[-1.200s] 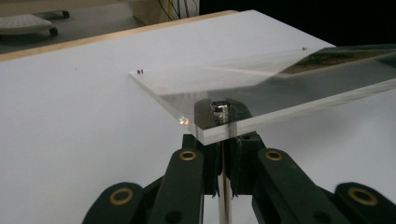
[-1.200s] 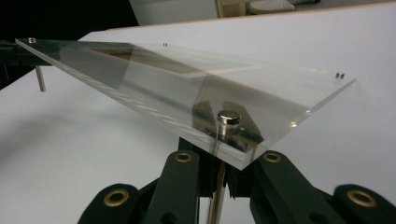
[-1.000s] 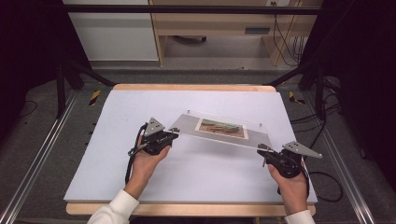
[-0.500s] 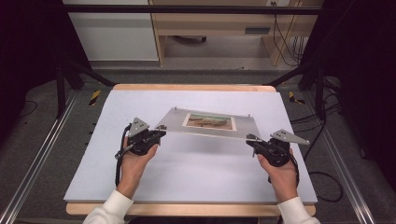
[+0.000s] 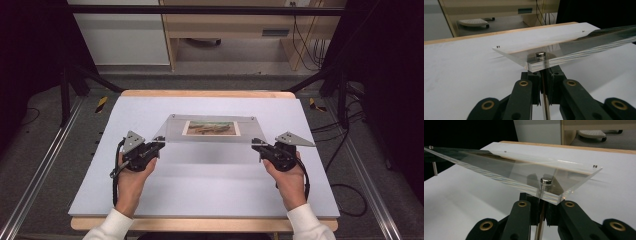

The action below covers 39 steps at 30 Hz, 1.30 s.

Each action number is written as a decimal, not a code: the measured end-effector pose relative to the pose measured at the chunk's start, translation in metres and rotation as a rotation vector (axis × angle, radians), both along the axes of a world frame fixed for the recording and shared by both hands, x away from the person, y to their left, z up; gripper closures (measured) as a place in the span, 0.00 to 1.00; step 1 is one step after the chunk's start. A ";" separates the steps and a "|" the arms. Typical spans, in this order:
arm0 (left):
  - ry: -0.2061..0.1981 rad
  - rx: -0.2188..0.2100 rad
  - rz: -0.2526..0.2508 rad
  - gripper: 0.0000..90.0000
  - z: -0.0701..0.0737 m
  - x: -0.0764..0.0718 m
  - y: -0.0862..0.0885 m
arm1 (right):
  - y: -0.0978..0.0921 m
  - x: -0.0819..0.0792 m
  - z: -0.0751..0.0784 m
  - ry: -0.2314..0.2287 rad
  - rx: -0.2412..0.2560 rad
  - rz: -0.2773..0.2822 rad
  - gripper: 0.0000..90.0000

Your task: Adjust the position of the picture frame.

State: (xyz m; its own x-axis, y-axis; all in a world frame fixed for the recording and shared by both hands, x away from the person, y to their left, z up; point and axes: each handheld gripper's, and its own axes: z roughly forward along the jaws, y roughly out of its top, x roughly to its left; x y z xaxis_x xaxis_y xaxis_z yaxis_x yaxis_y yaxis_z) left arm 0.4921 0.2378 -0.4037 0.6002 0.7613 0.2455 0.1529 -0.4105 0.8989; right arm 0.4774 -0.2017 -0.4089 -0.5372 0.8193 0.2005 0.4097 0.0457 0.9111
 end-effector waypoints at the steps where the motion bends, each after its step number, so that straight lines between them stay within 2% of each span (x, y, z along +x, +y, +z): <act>1: -0.001 0.000 0.004 0.92 0.000 -0.001 0.002 | 0.001 0.001 -0.001 0.001 0.003 0.003 0.93; 13: -0.015 -0.019 0.063 0.92 -0.004 -0.003 0.009 | 0.014 0.017 -0.005 0.006 0.007 0.011 0.93; 20: 0.001 -0.020 0.053 0.92 -0.013 0.001 0.008 | 0.012 0.020 -0.010 0.022 0.002 0.006 0.93; 39: 0.003 -0.010 0.042 0.91 -0.016 0.000 0.010 | 0.014 0.022 -0.019 0.040 -0.002 -0.005 0.93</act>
